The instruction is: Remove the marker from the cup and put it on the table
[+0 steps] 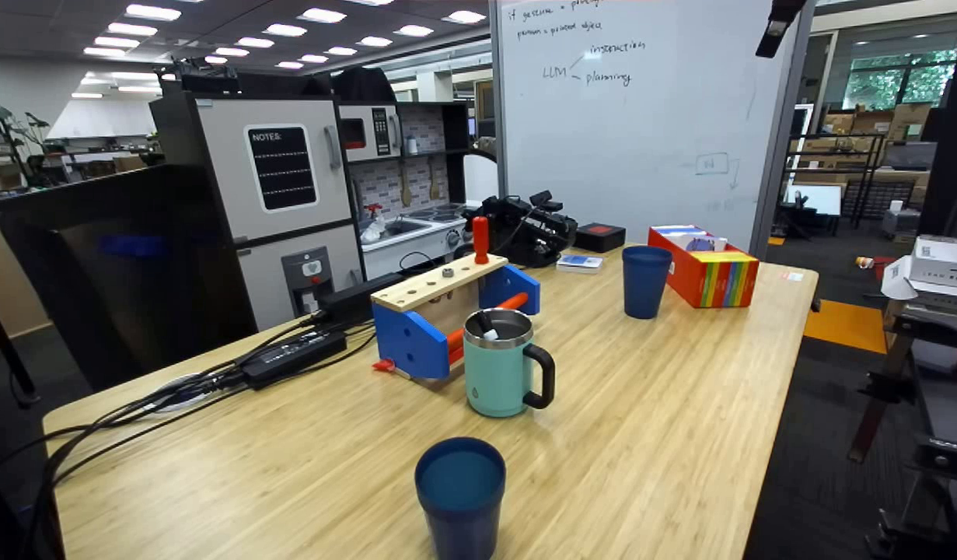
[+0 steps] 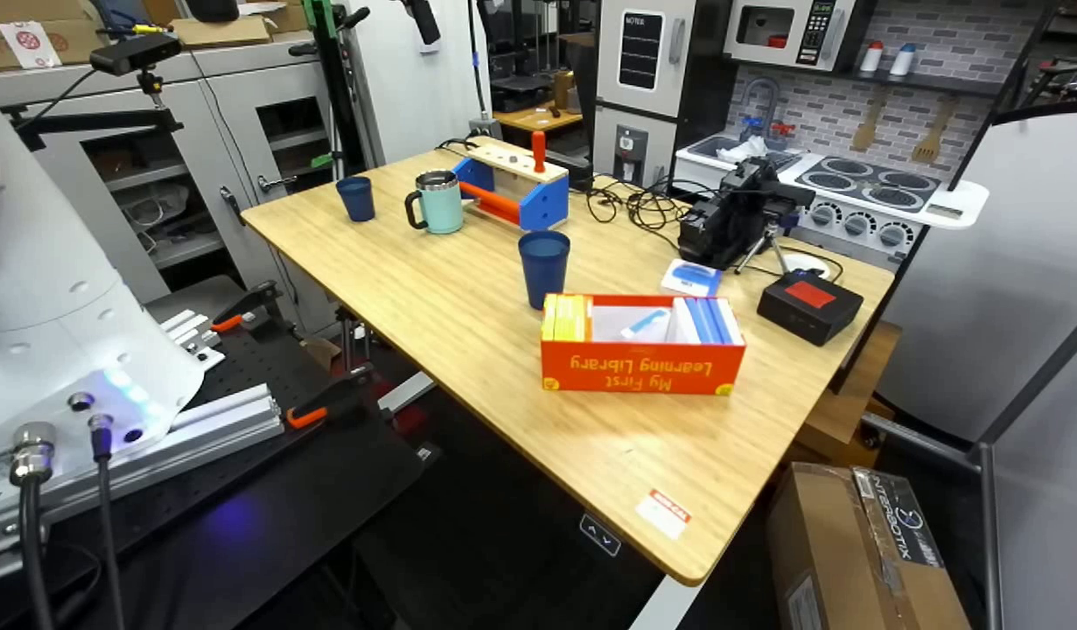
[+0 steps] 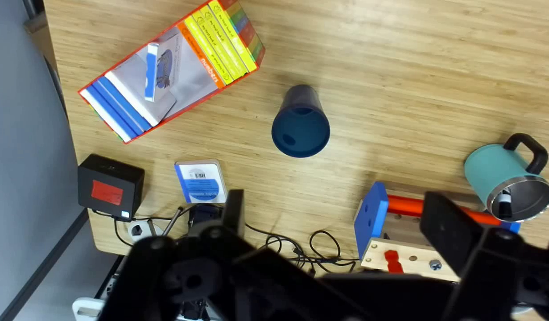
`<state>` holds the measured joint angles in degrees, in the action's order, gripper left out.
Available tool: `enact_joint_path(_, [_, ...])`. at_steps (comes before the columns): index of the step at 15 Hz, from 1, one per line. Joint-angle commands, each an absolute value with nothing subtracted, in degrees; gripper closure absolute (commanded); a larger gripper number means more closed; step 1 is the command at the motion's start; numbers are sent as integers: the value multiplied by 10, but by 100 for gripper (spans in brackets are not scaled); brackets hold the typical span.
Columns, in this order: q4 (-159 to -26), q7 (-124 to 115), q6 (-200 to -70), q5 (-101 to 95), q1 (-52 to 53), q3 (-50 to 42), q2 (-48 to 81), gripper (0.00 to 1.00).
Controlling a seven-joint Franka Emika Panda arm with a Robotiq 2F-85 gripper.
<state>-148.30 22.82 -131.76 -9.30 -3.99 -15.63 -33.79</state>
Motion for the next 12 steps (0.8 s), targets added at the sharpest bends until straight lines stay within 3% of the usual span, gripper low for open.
enact_joint_path(1, [-1482,232,-1316,-87,-47,-149,-337,0])
enact_joint_path(12, [-1462,222,-1304,-82,-38,-139,-317,0])
